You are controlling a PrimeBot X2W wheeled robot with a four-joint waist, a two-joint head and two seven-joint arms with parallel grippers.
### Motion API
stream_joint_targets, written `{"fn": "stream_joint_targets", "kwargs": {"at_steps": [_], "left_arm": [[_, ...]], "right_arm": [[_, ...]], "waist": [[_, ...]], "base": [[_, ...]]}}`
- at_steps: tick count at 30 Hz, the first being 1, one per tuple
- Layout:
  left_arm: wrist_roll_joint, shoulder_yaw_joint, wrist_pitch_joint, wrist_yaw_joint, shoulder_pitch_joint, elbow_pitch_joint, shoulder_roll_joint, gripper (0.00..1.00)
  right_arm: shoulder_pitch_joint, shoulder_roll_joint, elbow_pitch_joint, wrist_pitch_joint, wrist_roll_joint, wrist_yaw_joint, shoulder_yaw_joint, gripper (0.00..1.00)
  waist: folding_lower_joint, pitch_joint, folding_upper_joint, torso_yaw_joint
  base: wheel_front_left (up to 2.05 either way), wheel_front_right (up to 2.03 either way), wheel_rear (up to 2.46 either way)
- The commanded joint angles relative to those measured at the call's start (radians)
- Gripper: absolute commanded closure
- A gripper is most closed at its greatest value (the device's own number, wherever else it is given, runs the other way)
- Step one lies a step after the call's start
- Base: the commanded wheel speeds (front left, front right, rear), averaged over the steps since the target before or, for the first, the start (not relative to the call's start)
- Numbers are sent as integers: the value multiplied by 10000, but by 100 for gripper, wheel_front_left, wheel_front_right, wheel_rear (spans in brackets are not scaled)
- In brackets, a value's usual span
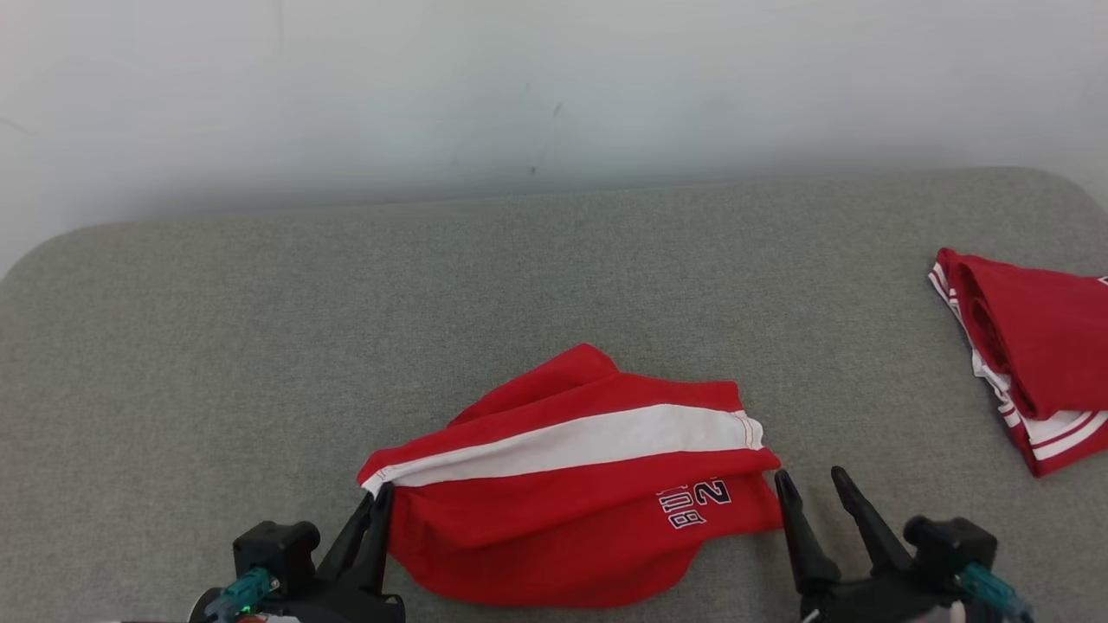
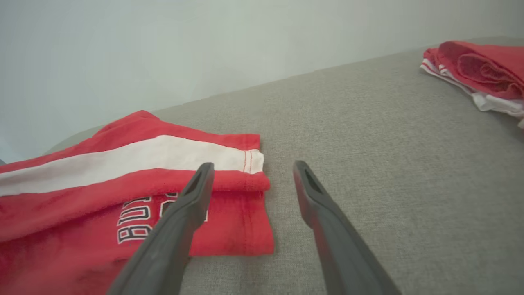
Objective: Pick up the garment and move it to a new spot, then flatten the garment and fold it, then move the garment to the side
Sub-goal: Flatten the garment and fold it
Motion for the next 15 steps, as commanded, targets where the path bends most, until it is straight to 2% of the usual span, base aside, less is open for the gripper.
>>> {"fn": "stream_joint_targets", "kwargs": {"at_steps": [1, 2, 10, 15], "left_arm": [[110, 3, -38, 13, 177, -123, 111, 100], [110, 3, -38, 13, 177, -123, 111, 100], [100, -67, 61, 38, 165, -423, 249, 100], [114, -135, 91, 59, 121, -475, 280, 100]], "right_arm": [[-621, -102, 676, -8, 373, -8, 348, 0], [-621, -102, 676, -8, 373, -8, 348, 0], [-2920, -210, 3577, 24, 2182, -6, 2133, 0], [-3677, -293, 4485, 25, 3013, -6, 2966, 0]], "waist": [[-1, 135, -1, 18], [-1, 135, -1, 18], [-1, 357, -1, 169], [-1, 390, -1, 228]], "base": [[0, 0, 0], [0, 0, 0], [0, 0, 0], [0, 0, 0]]}}
